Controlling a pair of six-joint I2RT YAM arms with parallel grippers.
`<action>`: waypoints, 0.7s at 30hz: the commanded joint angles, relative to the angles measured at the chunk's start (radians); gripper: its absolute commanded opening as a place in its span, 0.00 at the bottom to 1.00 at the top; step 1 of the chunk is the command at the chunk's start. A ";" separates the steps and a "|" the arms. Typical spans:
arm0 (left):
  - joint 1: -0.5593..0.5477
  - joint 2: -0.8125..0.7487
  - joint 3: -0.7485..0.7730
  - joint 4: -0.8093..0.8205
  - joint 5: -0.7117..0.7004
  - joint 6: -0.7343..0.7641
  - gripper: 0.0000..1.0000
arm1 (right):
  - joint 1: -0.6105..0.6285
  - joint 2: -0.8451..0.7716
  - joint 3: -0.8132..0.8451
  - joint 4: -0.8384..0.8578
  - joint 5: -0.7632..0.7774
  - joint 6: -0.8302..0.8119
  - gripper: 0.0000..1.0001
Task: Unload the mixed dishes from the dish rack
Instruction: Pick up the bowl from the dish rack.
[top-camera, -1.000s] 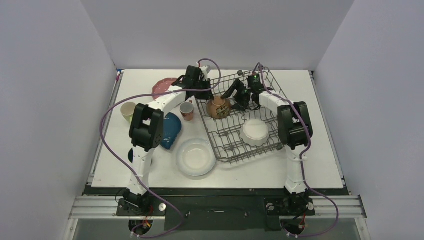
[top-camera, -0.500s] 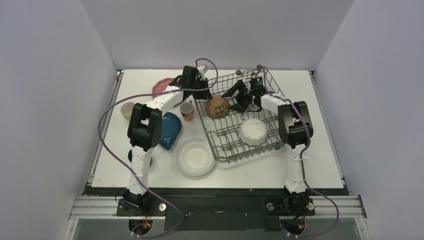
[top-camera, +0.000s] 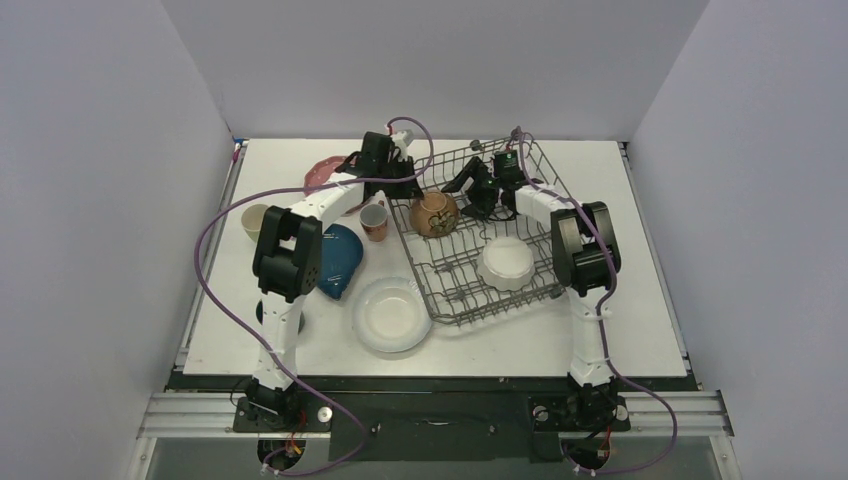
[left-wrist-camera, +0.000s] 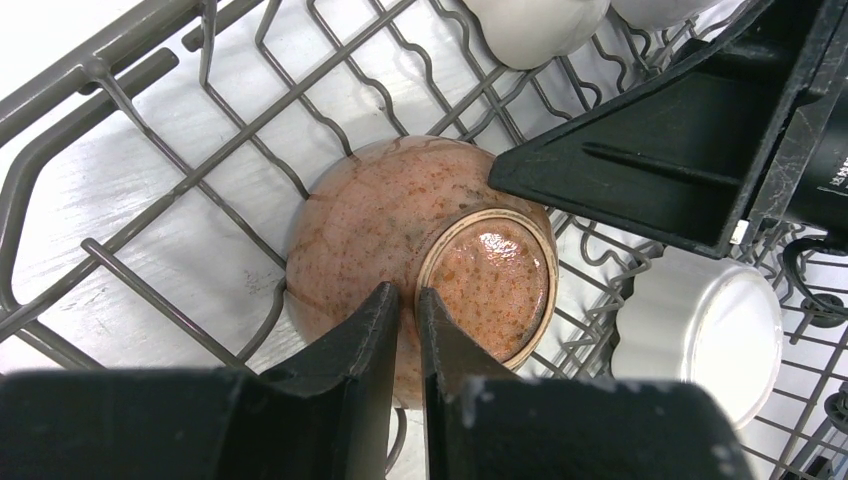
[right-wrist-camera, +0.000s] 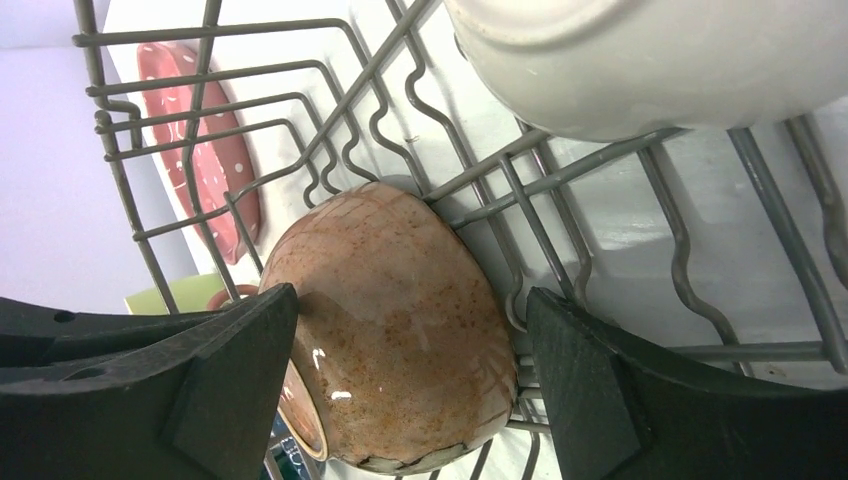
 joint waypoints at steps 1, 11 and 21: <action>0.045 0.040 -0.062 -0.153 -0.091 0.046 0.10 | 0.033 0.053 -0.048 0.004 -0.058 -0.026 0.79; 0.061 0.050 -0.066 -0.153 -0.073 0.048 0.08 | -0.007 -0.158 -0.096 0.122 -0.106 -0.138 0.79; 0.072 0.053 -0.063 -0.183 -0.159 0.043 0.05 | -0.005 -0.155 -0.152 0.106 -0.125 -0.074 0.79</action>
